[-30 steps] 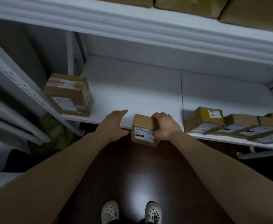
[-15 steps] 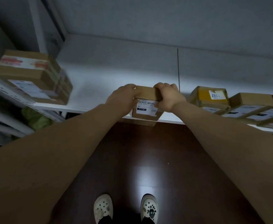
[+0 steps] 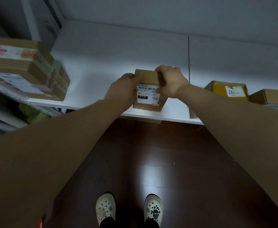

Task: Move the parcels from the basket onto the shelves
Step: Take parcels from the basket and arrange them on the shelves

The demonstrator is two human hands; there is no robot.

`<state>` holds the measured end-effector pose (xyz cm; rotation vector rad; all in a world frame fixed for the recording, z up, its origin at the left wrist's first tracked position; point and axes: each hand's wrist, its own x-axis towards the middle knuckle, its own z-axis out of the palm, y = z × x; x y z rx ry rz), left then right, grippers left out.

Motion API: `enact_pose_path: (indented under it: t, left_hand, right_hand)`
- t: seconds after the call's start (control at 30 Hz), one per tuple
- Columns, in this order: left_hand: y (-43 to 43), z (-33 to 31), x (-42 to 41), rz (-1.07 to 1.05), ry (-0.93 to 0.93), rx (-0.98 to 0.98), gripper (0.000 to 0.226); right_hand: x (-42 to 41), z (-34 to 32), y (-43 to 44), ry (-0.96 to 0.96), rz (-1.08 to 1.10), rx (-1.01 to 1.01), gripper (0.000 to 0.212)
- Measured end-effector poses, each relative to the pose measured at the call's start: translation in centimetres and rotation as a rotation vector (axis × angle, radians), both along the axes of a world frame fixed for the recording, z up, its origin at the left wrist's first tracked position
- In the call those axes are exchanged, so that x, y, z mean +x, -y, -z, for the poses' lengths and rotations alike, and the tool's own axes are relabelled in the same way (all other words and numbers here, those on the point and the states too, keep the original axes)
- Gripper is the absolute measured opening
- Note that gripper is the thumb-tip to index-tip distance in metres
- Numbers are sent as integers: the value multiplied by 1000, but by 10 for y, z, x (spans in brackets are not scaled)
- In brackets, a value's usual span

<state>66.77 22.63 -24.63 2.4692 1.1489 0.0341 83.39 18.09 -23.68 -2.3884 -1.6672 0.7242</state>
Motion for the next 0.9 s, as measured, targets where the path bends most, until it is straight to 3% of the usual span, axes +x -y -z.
enact_pose_path:
  t: [0.3,0.9]
  left_hand:
    - [0,-7,-1,9,-4,-8,62]
    - [0,-17,-10,-23,7,-51,61]
  right_hand:
    - [-2,3,3,9,67,5,87]
    - [-10,0,13,64,81,-21,103]
